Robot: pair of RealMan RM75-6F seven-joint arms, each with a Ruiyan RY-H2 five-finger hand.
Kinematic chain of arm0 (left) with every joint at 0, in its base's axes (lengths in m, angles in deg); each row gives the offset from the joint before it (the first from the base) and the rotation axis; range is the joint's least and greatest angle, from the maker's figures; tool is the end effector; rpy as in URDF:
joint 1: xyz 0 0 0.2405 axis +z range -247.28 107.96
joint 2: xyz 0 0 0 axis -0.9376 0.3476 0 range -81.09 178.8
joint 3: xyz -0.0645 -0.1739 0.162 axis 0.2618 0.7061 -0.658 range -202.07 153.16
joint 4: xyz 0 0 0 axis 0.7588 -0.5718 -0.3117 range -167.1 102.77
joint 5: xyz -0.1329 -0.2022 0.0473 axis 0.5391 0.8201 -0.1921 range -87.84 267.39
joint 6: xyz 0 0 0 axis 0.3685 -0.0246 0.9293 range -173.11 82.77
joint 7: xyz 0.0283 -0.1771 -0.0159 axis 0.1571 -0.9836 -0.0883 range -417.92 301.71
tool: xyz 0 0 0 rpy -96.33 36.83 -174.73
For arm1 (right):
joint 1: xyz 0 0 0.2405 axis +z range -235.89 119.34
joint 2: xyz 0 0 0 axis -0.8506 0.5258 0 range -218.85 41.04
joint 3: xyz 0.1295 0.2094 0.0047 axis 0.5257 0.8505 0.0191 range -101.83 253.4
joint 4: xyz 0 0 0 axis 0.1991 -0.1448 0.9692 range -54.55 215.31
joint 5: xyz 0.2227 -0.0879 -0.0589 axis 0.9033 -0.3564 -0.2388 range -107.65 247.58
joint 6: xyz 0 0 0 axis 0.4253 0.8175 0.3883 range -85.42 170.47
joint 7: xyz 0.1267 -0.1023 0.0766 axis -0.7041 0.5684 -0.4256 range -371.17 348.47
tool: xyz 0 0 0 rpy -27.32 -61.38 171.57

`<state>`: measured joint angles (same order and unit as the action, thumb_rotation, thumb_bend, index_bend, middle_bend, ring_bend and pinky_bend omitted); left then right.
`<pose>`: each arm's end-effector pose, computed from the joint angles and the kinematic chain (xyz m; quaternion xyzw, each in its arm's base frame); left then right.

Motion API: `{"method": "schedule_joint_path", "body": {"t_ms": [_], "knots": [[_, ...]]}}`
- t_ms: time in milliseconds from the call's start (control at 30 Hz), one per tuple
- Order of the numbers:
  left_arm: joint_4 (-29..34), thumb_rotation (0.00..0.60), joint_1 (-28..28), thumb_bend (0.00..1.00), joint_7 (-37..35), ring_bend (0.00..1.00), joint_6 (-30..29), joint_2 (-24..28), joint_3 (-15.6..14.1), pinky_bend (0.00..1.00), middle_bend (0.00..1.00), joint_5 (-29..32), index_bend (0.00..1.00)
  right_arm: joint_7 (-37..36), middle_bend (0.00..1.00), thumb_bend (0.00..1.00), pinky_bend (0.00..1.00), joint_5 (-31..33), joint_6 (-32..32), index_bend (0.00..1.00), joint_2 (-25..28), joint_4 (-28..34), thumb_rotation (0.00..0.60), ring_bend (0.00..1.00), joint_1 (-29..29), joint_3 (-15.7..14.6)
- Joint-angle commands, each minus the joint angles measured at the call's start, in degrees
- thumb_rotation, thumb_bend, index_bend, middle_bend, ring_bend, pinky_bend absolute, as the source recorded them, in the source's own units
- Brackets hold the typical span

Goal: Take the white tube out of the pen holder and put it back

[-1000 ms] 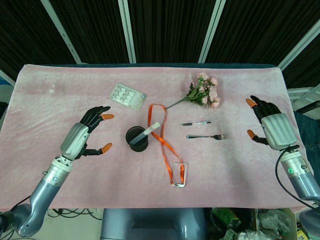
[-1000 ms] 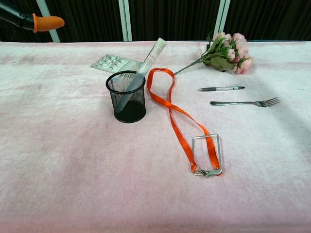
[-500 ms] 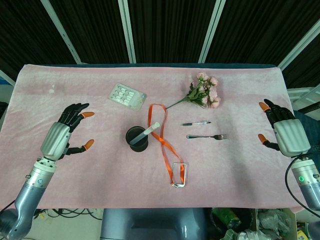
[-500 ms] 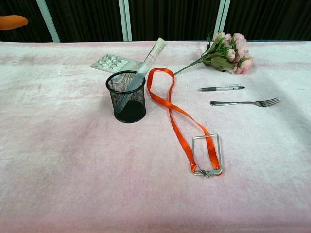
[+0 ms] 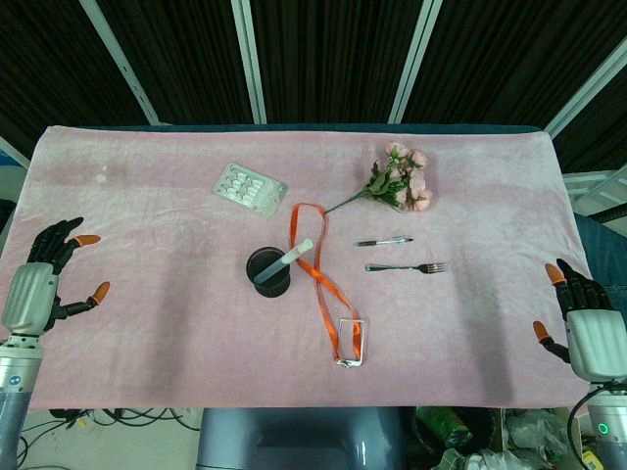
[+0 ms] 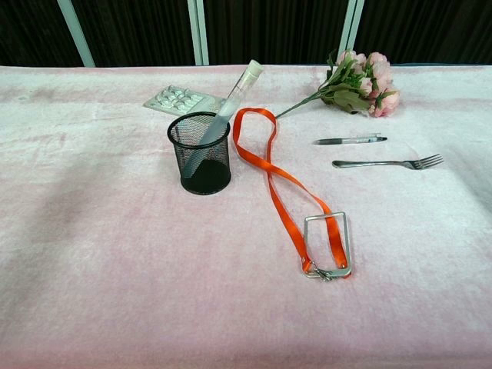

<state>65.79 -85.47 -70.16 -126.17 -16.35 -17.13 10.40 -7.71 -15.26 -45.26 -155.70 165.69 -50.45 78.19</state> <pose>-0.2551 0.2891 0.1126 -0.5350 -0.4533 -0.5168 0.4912 -0.3260 -0.2362 0.1276 0.6129 -0.3207 0.3734 0.6182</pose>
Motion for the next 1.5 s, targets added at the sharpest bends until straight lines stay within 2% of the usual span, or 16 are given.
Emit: {"method": "schedule_joint_path", "body": {"t_ms": [33,67,100,233,333,533,567,833,1133,1267,1500], "knots": [[2.3,0.6,0.3,0.27,-2.2,0.0,4.5,0.6,-0.4,0.0,0.08,4.1,0.27,2.3,0.05,0.21,0.18,-0.7,-0.4,0.03,-2.3,-2.5,0.6,0.14,-0.5,-0.2],[4.4,0.6,-0.8,0.27,-1.2,0.0,8.5,0.6,-1.2,0.0,0.08,5.9,0.27,3.7,0.05,0.21,0.18,0.6,0.7,0.03,-2.9,-3.5,0.6,0.14,-0.7,-0.2],[5.8,0.6,-1.4,0.27,-0.4,0.0,10.0,0.9,-1.1,0.0,0.08,6.9,0.28,3.9,0.05,0.21,0.18,0.9,0.8,0.03,-3.2,-3.8,0.6,0.14,-0.8,0.0],[9.9,0.6,-3.6,0.26,5.5,0.0,12.5,0.8,0.1,0.0,0.07,10.9,0.28,4.8,0.05,0.21,0.18,2.0,1.3,0.03,-3.7,-4.5,0.6,0.14,-1.1,0.4],[12.1,0.6,-6.8,0.25,13.6,0.0,11.6,-2.8,3.2,0.0,0.07,14.1,0.29,4.0,0.05,0.21,0.18,3.5,2.1,0.03,-3.9,-5.1,0.6,0.14,-1.6,0.7],[14.5,0.6,-12.5,0.25,25.5,0.0,11.1,-8.2,7.2,0.0,0.07,21.4,0.31,2.4,0.05,0.21,0.18,4.7,3.6,0.03,-3.1,-5.8,0.6,0.14,-1.7,1.3],[14.1,0.6,-14.5,0.25,29.0,0.0,11.0,-9.9,8.5,0.0,0.07,24.0,0.31,2.0,0.05,0.21,0.18,4.5,3.7,0.03,-3.0,-5.8,0.6,0.14,-1.7,1.4],[12.0,0.6,-24.9,0.25,41.9,0.0,10.3,-18.6,15.3,0.0,0.08,40.8,0.34,1.5,0.05,0.21,0.18,4.4,5.0,0.03,-2.8,-5.4,0.6,0.14,-1.5,1.3],[10.2,0.6,-32.5,0.22,48.1,0.0,10.5,-22.2,19.3,0.0,0.08,55.0,0.38,1.6,0.05,0.21,0.18,4.2,5.0,0.03,-2.6,-4.9,0.6,0.14,-1.7,1.5],[9.9,0.6,-35.0,0.22,48.5,0.0,12.8,-22.3,21.5,0.0,0.08,63.0,0.39,1.2,0.05,0.21,0.18,4.3,5.8,0.03,-2.5,-4.7,0.6,0.14,-1.6,1.4],[7.3,0.6,-38.3,0.22,50.5,0.0,12.8,-23.7,19.8,0.0,0.08,65.4,0.4,1.3,0.05,0.21,0.18,4.3,6.4,0.03,-2.5,-4.7,0.6,0.14,-1.6,1.4]]}}
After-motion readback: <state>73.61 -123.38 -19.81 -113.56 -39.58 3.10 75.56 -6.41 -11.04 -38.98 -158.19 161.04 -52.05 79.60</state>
